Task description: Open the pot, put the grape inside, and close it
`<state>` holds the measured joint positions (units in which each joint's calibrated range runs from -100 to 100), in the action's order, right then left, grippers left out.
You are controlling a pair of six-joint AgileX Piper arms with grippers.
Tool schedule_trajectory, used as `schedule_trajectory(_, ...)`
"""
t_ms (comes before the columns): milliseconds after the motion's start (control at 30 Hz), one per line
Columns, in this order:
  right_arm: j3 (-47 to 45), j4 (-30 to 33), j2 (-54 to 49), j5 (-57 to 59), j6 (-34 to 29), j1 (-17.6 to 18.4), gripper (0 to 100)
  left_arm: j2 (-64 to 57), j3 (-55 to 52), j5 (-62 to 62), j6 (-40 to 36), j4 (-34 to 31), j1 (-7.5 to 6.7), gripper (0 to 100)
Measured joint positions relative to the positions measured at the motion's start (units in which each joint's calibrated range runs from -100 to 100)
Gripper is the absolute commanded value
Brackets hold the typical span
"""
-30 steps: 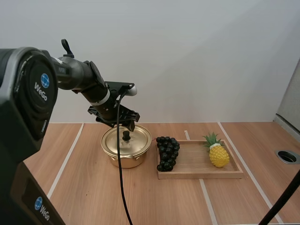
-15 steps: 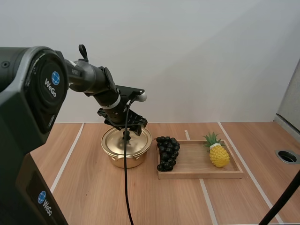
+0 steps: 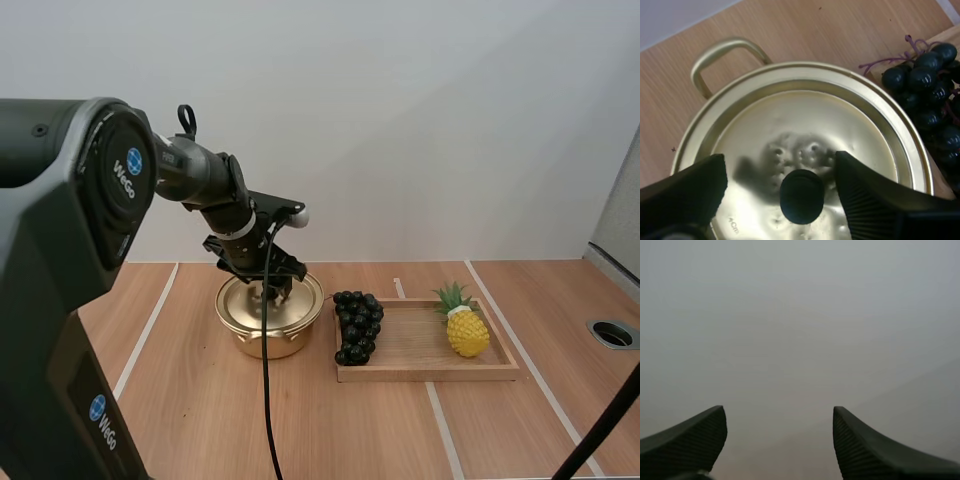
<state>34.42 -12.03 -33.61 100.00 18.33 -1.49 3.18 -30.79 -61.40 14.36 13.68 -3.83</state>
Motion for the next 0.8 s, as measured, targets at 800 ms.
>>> schedule_trajectory(800, 0.0, 0.0, 0.0, 0.0, 0.58, 0.0, 100, -7.11, 6.18, -2.68, -4.03, 0.43, -0.13, 0)
